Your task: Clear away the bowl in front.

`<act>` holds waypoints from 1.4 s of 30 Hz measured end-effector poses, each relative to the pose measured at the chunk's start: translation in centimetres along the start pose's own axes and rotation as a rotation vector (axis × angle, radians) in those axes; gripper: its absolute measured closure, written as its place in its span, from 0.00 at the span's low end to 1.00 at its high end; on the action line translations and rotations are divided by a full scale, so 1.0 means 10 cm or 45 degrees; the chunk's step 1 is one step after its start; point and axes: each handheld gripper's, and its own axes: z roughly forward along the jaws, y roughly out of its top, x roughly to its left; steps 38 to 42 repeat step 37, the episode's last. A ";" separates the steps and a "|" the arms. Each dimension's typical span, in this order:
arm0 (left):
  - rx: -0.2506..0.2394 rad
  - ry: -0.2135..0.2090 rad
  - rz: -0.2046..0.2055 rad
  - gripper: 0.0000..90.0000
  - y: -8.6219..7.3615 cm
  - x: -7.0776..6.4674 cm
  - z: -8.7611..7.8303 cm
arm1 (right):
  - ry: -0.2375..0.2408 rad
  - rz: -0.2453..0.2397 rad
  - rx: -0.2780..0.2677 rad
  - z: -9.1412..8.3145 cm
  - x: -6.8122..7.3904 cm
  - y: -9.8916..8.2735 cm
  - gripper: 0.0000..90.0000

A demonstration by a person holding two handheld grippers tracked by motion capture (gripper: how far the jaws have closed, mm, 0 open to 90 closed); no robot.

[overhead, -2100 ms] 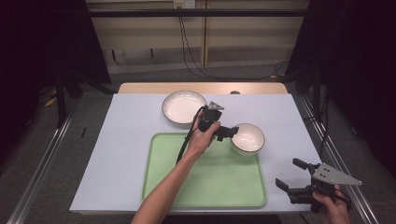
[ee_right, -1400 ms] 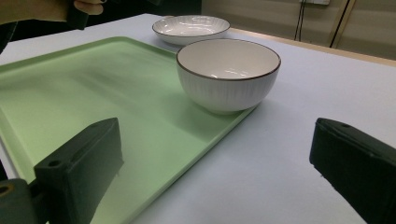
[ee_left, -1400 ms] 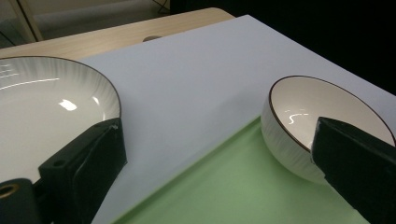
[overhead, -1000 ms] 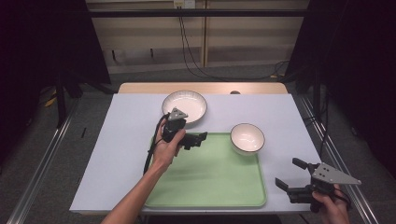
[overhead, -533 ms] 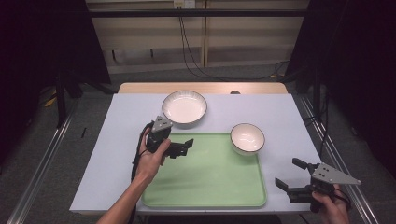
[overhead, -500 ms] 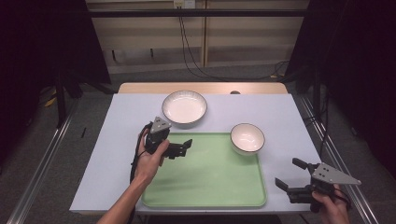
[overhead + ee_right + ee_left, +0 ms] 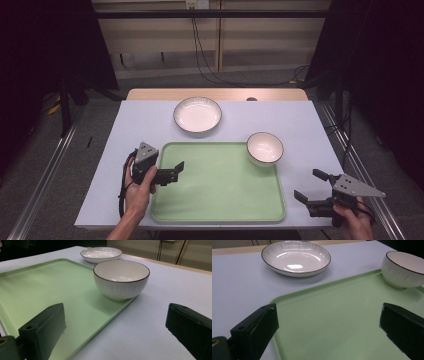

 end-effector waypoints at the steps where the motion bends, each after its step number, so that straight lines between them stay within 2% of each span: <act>1: -0.002 0.003 0.007 0.02 -0.02 0.00 -0.04 | 0.002 -0.002 -0.002 0.00 0.00 0.00 0.02; 8: -0.018 0.030 -0.004 0.02 -0.14 -0.01 -0.27 | -0.004 -0.001 -0.001 0.00 0.00 0.00 0.02; 12: -0.021 0.049 0.011 0.02 -0.22 -0.02 -0.36 | -0.005 -0.001 -0.001 0.00 0.00 0.00 0.02; 18: -0.029 0.061 -0.032 0.02 -0.36 0.02 -0.51 | -0.010 0.000 0.001 -0.01 -0.01 0.00 0.02; 22: -0.034 0.111 -0.012 0.02 -0.42 0.03 -0.61 | -0.014 0.003 0.005 -0.01 -0.01 -0.01 0.02; 27: -0.082 0.094 -0.084 0.02 -0.48 0.12 -0.72 | -0.021 0.004 0.001 -0.02 -0.01 0.00 0.02; 29: -0.125 0.094 -0.148 0.02 -0.49 0.13 -0.79 | -0.017 0.000 -0.002 -0.02 -0.01 0.00 0.02; 30: -0.146 0.098 -0.162 0.02 -0.49 0.13 -0.82 | -0.019 0.002 -0.002 -0.02 -0.01 0.00 0.02; 33: -0.151 0.132 -0.095 0.02 -0.50 0.11 -0.86 | -0.014 -0.010 -0.010 -0.03 0.00 0.00 0.02; 35: -0.154 0.107 -0.109 0.02 -0.50 0.13 -0.85 | -0.015 -0.007 -0.005 -0.03 -0.01 0.00 0.02; 37: -0.129 0.113 -0.097 0.02 -0.50 0.13 -0.81 | -0.012 0.000 -0.002 -0.03 -0.01 0.00 0.02; 42: -0.129 0.113 -0.097 0.02 -0.50 0.13 -0.81 | -0.012 0.000 -0.002 -0.03 -0.01 0.00 0.02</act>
